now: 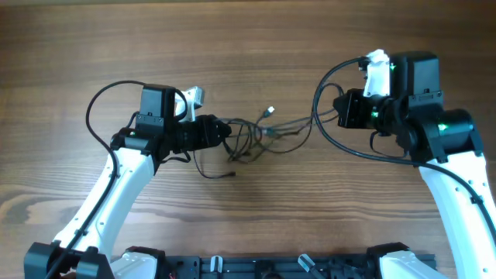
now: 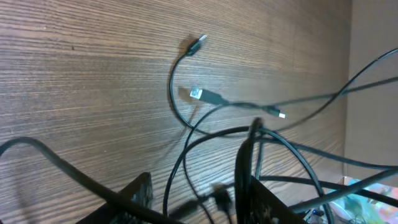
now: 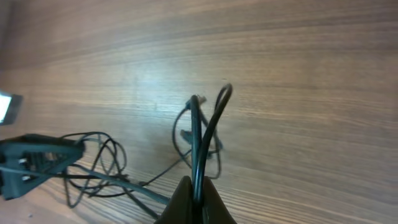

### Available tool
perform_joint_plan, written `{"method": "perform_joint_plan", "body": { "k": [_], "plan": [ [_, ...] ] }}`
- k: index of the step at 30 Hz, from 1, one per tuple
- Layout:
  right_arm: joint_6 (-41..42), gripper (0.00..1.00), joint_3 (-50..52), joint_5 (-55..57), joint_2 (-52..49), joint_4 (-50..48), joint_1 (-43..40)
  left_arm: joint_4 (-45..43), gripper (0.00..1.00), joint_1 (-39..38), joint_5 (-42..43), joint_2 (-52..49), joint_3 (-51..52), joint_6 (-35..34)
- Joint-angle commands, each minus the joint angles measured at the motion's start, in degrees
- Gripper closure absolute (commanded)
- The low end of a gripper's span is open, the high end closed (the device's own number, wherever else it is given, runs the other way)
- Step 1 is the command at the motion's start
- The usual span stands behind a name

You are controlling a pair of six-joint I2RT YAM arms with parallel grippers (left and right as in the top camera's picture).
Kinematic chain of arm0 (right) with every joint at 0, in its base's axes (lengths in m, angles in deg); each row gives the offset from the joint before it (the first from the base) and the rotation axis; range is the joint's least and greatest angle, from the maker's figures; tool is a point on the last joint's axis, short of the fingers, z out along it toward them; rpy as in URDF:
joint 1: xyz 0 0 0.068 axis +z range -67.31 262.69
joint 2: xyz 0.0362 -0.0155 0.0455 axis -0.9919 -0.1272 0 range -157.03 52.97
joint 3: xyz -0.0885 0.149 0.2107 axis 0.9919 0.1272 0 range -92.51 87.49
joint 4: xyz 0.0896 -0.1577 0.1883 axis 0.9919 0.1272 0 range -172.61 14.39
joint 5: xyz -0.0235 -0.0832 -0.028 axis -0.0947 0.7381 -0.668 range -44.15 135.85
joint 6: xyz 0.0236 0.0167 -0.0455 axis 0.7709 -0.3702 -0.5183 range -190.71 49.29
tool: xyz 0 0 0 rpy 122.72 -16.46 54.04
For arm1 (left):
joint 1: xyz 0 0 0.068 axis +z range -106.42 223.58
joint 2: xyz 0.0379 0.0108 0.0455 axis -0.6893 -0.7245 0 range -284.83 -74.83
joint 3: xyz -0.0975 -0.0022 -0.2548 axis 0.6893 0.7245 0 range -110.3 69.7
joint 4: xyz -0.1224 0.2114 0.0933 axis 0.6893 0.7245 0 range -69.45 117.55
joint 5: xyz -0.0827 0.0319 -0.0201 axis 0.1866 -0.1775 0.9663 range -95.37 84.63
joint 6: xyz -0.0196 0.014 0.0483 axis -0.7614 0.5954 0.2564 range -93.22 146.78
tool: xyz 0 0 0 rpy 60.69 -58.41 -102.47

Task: Untangle cables

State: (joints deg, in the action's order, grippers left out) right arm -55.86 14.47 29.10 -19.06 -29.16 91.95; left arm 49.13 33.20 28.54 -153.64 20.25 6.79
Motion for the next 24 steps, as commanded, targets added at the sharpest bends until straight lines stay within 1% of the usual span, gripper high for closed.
{"method": "perform_joint_plan", "body": {
  "k": [1, 2, 3, 4, 5, 6, 7, 8, 10, 12, 14, 16, 19, 20, 23, 24],
  "plan": [
    [-1.7, 0.95, -1.5, 8.8, -1.4, 2.0, -1.2, 1.1, 0.54, 1.2, -3.3, -0.3, 0.8, 1.5],
    [-1.7, 0.92, -1.5, 8.7, -2.1, 2.7, -1.2, 1.1, 0.55, 1.2, -3.0, -0.3, 0.8, 1.5],
    [-1.8, 0.87, -1.5, 8.1, -3.1, 3.4, -1.2, 1.1, 0.55, 1.2, -2.6, -0.3, 0.8, 1.5],
    [-1.8, 0.70, -1.5, 6.8, -4.0, 4.0, -1.2, 1.1, 0.56, 1.2, -2.3, -0.3, 0.8, 1.5],
    [-1.9, 0.60, -1.5, 4.7, -5.0, 4.3, -1.2, 1.1, 0.56, 1.2, -2.3, -0.3, 0.8, 1.5],
    [-3.1, 0.45, -1.5, 1.0, -6.3, 4.5, -1.2, 1.1, 0.57, 1.2, -2.3, -0.3, 0.8, 1.5],
    [-5.3, 0.36, -1.5, -3.5, -7.7, 4.7, -1.2, 1.1, 0.57, 1.2, -2.3, -0.3, 0.8, 1.5],
    [-7.6, 0.32, -1.5, -8.1, -9.1, 4.7, -1.2, 1.1, 0.58, 1.2, -2.3, -0.3, 0.8, 1.5],
    [-10.3, 0.32, -1.5, -15.5, -11.9, 4.7, -1.2, 1.0, 0.58, 1.2, -1.6, -0.3, 0.8, 1.5],
    [-12.8, 0.36, -1.5, -21.3, -14.9, 4.9, -0.3, 0.9, 0.60, 1.2, 0.2, -0.3, 0.8, 1.5],
    [-15.5, 0.41, -1.5, -23.9, -17.2, 5.6, 1.4, 0.8, 0.61, 1.2, 0.4, -0.3, 0.8, 1.5],
    [-18.9, 0.41, -1.5, -24.9, -19.1, 6.4, 4.0, 0.8, 0.62, 1.2, 0.6, -0.3, 0.8, 1.5],
    [-21.5, 0.40, -1.5, -24.9, -20.5, 7.0, 8.6, 0.1, 0.62, 1.2, 2.2, -0.3, 0.8, 1.5],
    [-22.7, 0.37, -1.5, -25.4, -20.7, 6.9, 10.7, -0.6, 0.62, 1.2, 3.2, -0.3, 0.8, 1.5],
    [-23.1, 0.15, -1.5, -25.4, -20.7, 5.9, 14.9, -3.1, 0.62, 1.2, 7.8, 0.3, 0.8, 1.5],
    [-21.1, 0.14, -1.5, -25.3, -20.7, 5.1, 15.8, -3.6, 0.62, 1.2, 8.8, 0.8, 0.8, 1.5]
  ]
}}
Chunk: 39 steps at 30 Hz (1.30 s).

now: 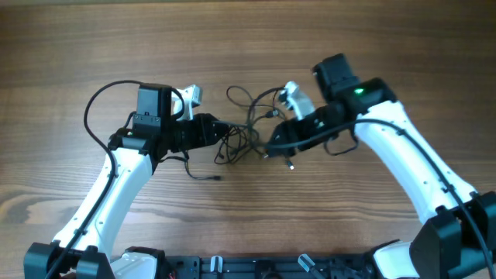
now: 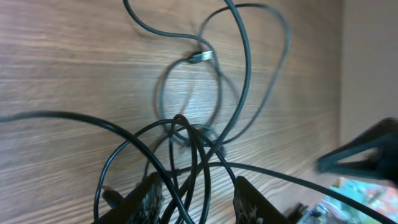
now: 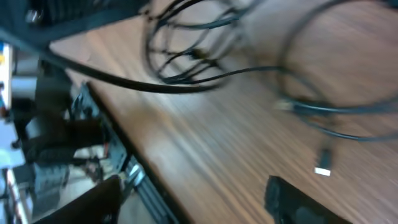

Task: Untangle cables

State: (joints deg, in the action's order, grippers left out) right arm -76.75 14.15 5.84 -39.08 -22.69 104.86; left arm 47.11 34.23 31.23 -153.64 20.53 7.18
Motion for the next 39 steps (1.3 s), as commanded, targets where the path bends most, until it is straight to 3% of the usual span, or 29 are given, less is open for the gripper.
{"method": "perform_joint_plan", "body": {
  "k": [1, 3, 5, 6, 8, 15, 24, 30, 39],
  "plan": [
    [2.1, 0.12, -1.2, -2.1, -0.7, -2.3, 3.6, -1.9, 0.62, 0.2, 6.8, 1.3, 0.5, 1.1],
    [9.8, 0.07, -1.2, -2.1, -0.7, -5.9, 5.0, -1.9, 0.62, 0.2, 7.1, 3.4, 0.5, 1.1],
    [14.4, 0.09, -1.2, -2.1, -0.7, -8.4, 6.0, -1.8, 0.62, 0.2, 7.5, 5.2, 0.5, 1.1],
    [16.2, 0.15, -1.2, -2.1, -0.7, -9.5, 6.6, -1.6, 0.62, 0.2, 7.5, 6.2, 0.5, 1.1],
    [19.9, 0.37, -1.2, -2.1, -0.7, -11.4, 7.6, -0.5, 0.62, 0.2, 7.5, 8.1, 0.5, 1.1],
    [29.6, 0.64, -1.2, -1.9, -0.9, -13.7, 8.9, 3.7, 0.65, 0.2, 7.5, 9.0, 0.5, 1.1],
    [30.2, 0.61, -1.2, -1.4, -1.3, -12.5, 9.0, 4.0, 0.65, 0.2, 7.2, 8.9, 0.5, 1.3],
    [26.7, 0.35, -1.2, 0.3, -1.3, -9.4, 9.6, 4.0, 0.65, 0.2, 5.9, 8.9, 0.5, 1.3],
    [40.2, 0.43, -1.2, 30.6, -1.3, -4.2, 10.2, 5.5, 0.65, 0.2, 2.9, 8.9, 0.5, 1.3]
  ]
}}
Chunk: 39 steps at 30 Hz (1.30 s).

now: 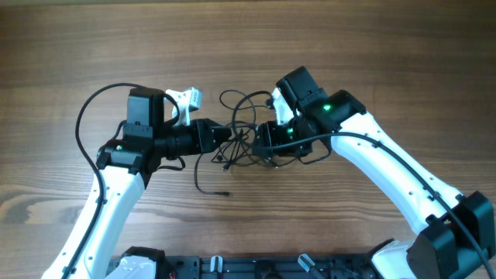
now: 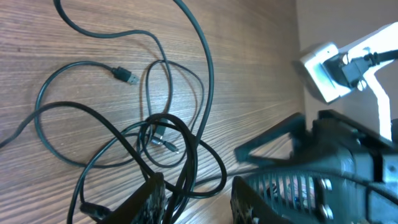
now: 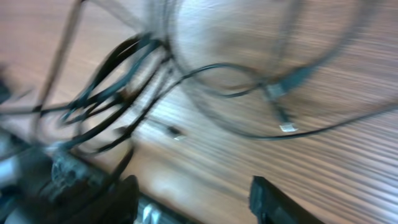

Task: Untangle cables

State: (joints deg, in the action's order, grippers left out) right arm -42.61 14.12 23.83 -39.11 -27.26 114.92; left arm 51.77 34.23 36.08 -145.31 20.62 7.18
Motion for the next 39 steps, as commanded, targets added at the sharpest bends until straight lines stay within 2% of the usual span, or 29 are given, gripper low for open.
{"method": "perform_joint_plan", "body": {
  "k": [1, 3, 5, 7, 12, 17, 21, 29, 31, 33, 39],
  "plan": [
    [8.4, 0.43, -1.1, 16.8, -1.3, 0.7, 0.1, 1.5, 0.65, 0.2, -3.0, 0.6, 0.4, 1.3],
    [12.8, 0.43, -1.1, 23.1, -1.3, 0.9, 0.1, 3.1, 0.66, 0.2, -5.6, 0.6, 0.4, 1.3],
    [13.7, 0.41, -1.1, 23.7, -1.3, -0.9, 0.0, 3.8, 0.66, 0.2, -5.9, 0.6, 0.4, 1.3],
    [12.8, 0.36, -1.1, 21.1, -1.3, -4.9, 0.0, 3.7, 0.66, 0.2, -3.2, 0.6, 0.4, 1.4],
    [10.9, 0.35, -1.1, 3.8, -1.3, -13.2, 0.0, 1.8, 0.66, 0.2, 8.2, 0.6, 0.4, 7.7],
    [7.8, 0.35, -1.1, -13.8, -1.3, -15.9, 0.1, 1.0, 0.68, 0.2, 8.3, 0.6, 0.4, 7.7],
    [7.7, 0.35, -1.1, -19.6, -1.3, -14.5, 0.1, -2.0, 0.69, 0.2, 10.9, 0.6, 0.4, 7.6],
    [6.5, 0.36, -1.1, -17.4, -1.3, -10.5, 0.1, -4.6, 0.75, 0.2, 11.8, 0.6, 0.4, 7.6],
    [6.5, 0.36, -1.1, -13.1, -1.3, -9.7, 0.5, -4.9, 0.75, 0.2, 12.2, 0.6, 0.4, 7.6],
    [6.4, 0.42, -1.1, -7.6, -1.3, -7.8, 1.1, -5.7, 0.75, 0.2, 12.4, 0.6, 0.4, 7.6],
    [8.1, 0.43, 1.7, -7.6, -1.3, -8.6, 2.3, -11.0, 0.75, 0.2, 16.2, 0.6, 0.4, 7.2]
  ]
}}
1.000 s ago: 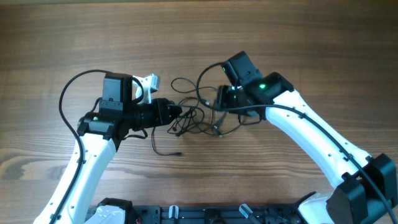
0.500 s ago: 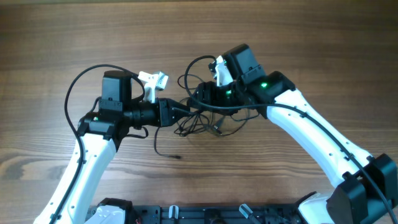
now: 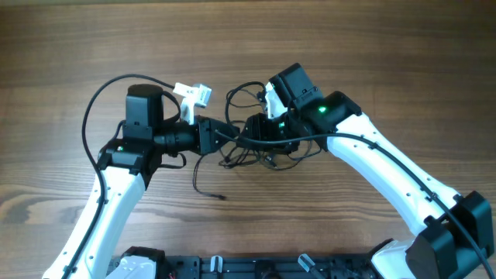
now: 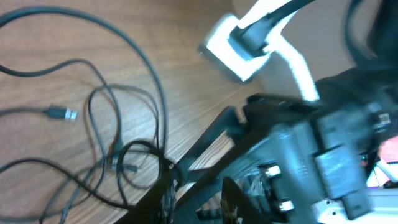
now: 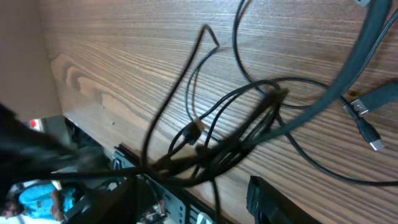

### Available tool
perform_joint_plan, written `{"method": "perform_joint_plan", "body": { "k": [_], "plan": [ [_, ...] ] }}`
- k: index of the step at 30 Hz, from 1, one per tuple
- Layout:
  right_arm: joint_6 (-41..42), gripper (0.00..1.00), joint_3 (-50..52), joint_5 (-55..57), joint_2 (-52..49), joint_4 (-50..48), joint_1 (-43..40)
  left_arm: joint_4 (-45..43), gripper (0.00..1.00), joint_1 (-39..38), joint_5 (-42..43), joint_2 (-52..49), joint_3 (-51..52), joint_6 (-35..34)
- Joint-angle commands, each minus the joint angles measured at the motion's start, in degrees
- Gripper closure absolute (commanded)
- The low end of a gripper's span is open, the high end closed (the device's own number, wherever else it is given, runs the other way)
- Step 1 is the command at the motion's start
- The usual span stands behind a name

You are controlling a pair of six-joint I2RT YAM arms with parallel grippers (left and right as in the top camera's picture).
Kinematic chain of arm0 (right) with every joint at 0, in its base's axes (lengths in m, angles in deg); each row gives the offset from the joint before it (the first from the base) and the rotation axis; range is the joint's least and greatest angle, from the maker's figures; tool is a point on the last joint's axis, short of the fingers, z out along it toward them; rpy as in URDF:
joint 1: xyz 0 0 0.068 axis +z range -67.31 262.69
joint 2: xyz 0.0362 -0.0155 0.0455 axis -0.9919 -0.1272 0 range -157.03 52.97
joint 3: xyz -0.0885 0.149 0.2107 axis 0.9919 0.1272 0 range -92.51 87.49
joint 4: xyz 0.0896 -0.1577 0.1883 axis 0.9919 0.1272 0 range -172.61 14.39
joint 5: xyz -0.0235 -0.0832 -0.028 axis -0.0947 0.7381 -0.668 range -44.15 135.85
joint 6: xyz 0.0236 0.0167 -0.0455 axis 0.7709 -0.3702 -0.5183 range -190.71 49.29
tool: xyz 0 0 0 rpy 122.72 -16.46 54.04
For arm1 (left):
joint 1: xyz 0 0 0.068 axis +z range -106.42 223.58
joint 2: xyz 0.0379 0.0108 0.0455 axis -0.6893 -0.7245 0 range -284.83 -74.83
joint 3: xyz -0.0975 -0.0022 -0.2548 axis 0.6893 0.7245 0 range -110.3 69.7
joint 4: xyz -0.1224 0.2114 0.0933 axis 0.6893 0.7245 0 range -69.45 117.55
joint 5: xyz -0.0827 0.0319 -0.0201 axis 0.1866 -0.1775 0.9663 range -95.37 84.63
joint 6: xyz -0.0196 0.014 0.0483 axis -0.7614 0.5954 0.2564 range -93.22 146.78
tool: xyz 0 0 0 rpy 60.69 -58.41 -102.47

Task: Untangle cables

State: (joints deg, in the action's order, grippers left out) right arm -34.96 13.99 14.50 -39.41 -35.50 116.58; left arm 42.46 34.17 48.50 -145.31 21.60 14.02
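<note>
A knot of thin black cables (image 3: 246, 149) lies at mid-table between my two grippers. My left gripper (image 3: 215, 133) points right into it. In the left wrist view its fingers (image 4: 158, 200) stand apart and open, with strands (image 4: 134, 163) running down beside the left one. My right gripper (image 3: 258, 130) faces it from the right, almost touching. Seen from the right wrist, the right gripper (image 5: 193, 206) is open wide, and tangled strands (image 5: 239, 134) cross between its fingers. One loose plug end (image 3: 222, 198) trails toward the front.
The wooden table (image 3: 372, 46) stretches bare on all sides of the knot. Each arm's own thick cable loops near it, the left arm's (image 3: 97, 105) arching out to the left. A white wrist-camera mount (image 3: 194, 93) sits above the left gripper.
My right gripper has moved a little left and now sits right against the left gripper, its open fingers around strands of the knot. The left gripper has tilted, and the knot is bunched tighter.
At first my right gripper was shut on a cable, far right, stretching it away from the left gripper. Then it stood open beside the knot, the cable let go. It has since closed in on the knot, and now meets the left gripper there.
</note>
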Motion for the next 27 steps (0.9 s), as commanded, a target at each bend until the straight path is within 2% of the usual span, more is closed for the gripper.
{"method": "perform_joint_plan", "body": {
  "k": [1, 4, 9, 10, 13, 21, 27],
  "plan": [
    [0.4, 0.43, 1.9, 1.9, -1.0, -0.4, 0.7, -1.7, 0.75, 0.3, 3.8, 0.6, -0.5, 0.3],
    [0.4, 0.44, 1.9, 2.0, -1.0, -2.1, 0.7, -1.3, 0.75, 0.3, 5.1, 0.6, -0.5, 0.3],
    [1.8, 0.51, 1.9, 2.0, -1.0, -5.9, 0.7, -0.5, 0.74, 0.3, 5.9, 0.6, -0.5, 0.4],
    [2.0, 0.55, 1.9, 2.0, -1.0, -6.8, 0.7, -0.5, 0.74, 0.3, 5.9, 0.6, -0.5, 0.3],
    [4.2, 0.57, 1.9, 1.7, -1.0, -8.1, 0.7, -0.5, 0.74, 0.3, 5.9, 0.6, -0.5, 0.3],
    [4.8, 0.79, 1.9, -0.5, -1.0, -7.9, 0.7, -1.6, 0.75, 0.3, 5.9, 0.6, -0.5, 0.3],
    [4.9, 0.82, 1.9, -2.4, -1.0, -8.9, 1.2, -3.1, 0.77, 0.3, 5.9, 0.6, -0.5, -2.1]
  ]
}}
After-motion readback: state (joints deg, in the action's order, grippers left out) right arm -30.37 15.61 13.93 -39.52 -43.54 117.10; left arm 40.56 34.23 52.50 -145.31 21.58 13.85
